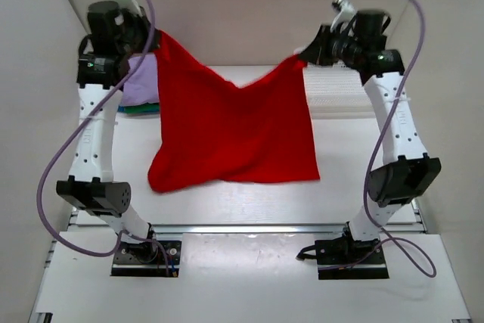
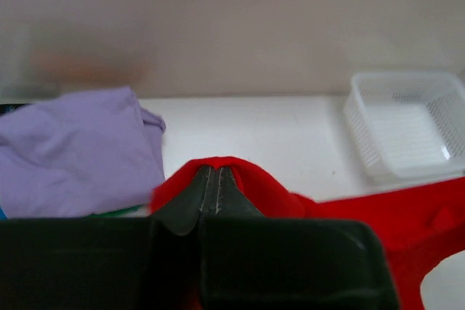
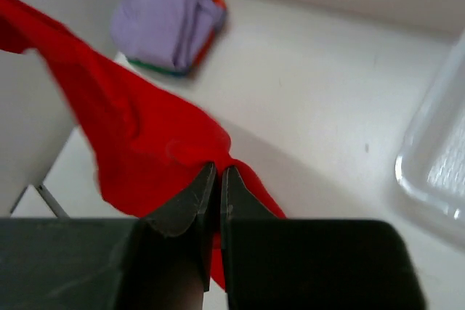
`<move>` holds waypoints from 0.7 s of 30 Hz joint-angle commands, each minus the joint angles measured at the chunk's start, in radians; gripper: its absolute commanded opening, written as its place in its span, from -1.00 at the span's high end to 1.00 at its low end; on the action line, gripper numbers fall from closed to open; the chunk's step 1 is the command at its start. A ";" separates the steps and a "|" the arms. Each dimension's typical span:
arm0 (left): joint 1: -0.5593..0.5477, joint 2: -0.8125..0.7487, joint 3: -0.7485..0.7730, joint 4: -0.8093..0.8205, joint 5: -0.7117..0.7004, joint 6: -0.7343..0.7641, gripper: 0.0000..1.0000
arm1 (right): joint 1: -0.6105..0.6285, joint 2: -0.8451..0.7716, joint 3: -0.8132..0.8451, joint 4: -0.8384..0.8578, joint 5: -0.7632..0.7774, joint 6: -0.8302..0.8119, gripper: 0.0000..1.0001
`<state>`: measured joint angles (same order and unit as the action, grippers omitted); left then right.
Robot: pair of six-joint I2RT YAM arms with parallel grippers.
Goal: Fold and stack the t-shirts
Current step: Flatten out the tshirt
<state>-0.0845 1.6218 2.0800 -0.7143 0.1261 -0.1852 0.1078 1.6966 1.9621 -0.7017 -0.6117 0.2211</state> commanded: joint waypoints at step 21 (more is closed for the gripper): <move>-0.152 -1.035 -1.014 0.139 0.171 -0.240 1.00 | -0.223 -0.433 -0.759 0.076 -0.278 -0.023 0.99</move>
<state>-0.1940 0.6884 1.2888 -0.4812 0.2325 -0.3466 -0.1257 1.3392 1.2358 -0.5537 -0.8612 0.2638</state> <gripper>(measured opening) 0.017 0.019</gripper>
